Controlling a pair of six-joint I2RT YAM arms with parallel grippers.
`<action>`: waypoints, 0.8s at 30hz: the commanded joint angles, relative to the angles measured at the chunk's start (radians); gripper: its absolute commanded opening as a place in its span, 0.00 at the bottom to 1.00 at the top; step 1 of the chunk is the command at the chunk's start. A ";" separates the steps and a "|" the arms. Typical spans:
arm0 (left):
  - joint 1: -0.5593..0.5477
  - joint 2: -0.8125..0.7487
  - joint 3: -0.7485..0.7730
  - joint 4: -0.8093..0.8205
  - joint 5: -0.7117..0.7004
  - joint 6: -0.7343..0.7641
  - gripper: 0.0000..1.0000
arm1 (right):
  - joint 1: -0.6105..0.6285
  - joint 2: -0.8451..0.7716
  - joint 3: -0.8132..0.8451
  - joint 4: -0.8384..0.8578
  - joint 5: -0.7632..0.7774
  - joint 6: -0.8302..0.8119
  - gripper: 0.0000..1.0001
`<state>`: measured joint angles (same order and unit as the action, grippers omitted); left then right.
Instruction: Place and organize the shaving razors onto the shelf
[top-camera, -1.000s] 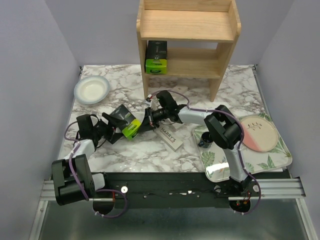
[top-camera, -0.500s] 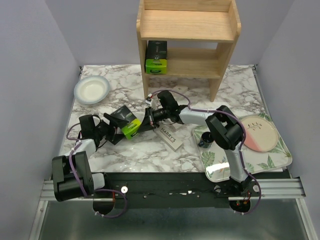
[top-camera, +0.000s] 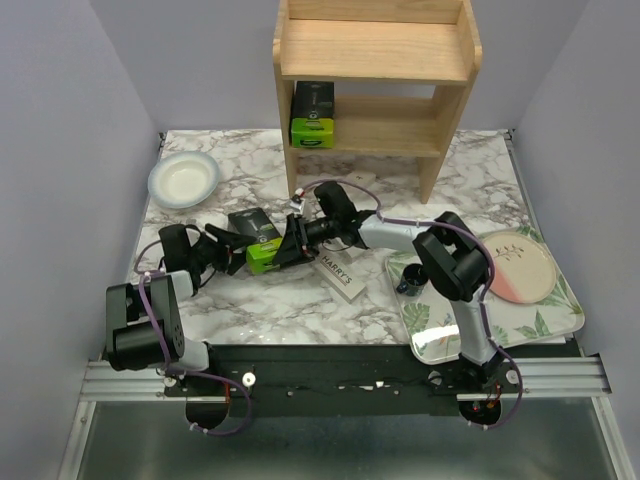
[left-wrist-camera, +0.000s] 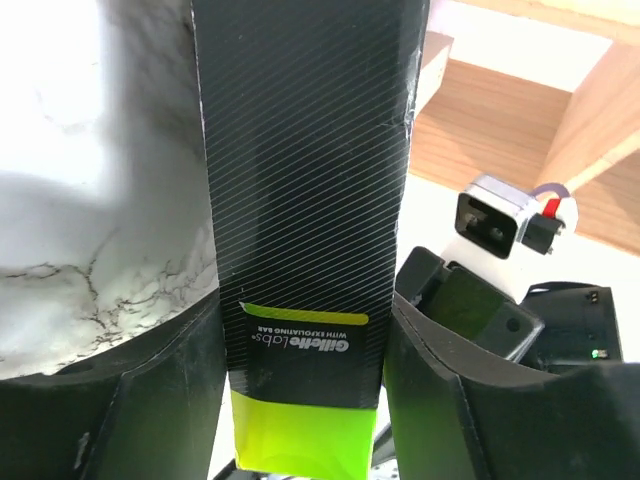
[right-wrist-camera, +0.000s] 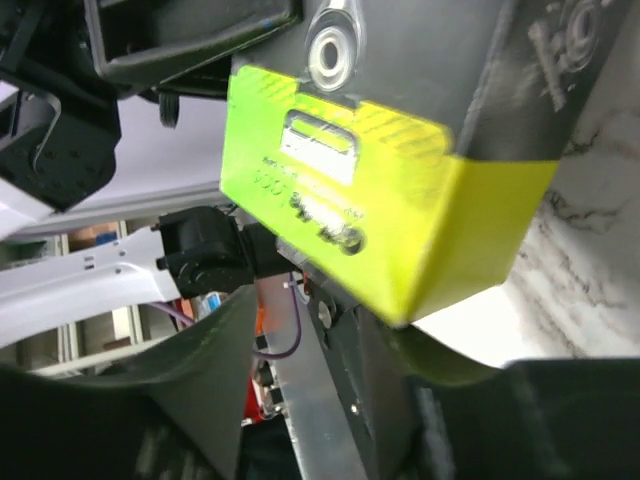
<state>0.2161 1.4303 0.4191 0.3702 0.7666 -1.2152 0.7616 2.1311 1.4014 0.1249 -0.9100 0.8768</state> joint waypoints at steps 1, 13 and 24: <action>0.014 -0.045 -0.019 0.093 0.075 0.061 0.63 | -0.030 -0.106 -0.025 -0.019 0.019 -0.024 0.58; 0.045 -0.148 -0.052 0.259 0.212 0.014 0.56 | -0.136 -0.166 -0.142 0.048 -0.045 -0.065 0.67; 0.016 -0.188 -0.042 0.320 0.267 -0.052 0.61 | -0.134 -0.102 -0.114 0.128 -0.132 0.013 0.91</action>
<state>0.2466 1.2736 0.3492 0.5949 0.9630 -1.2240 0.6228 1.9865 1.2659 0.2092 -0.9825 0.8608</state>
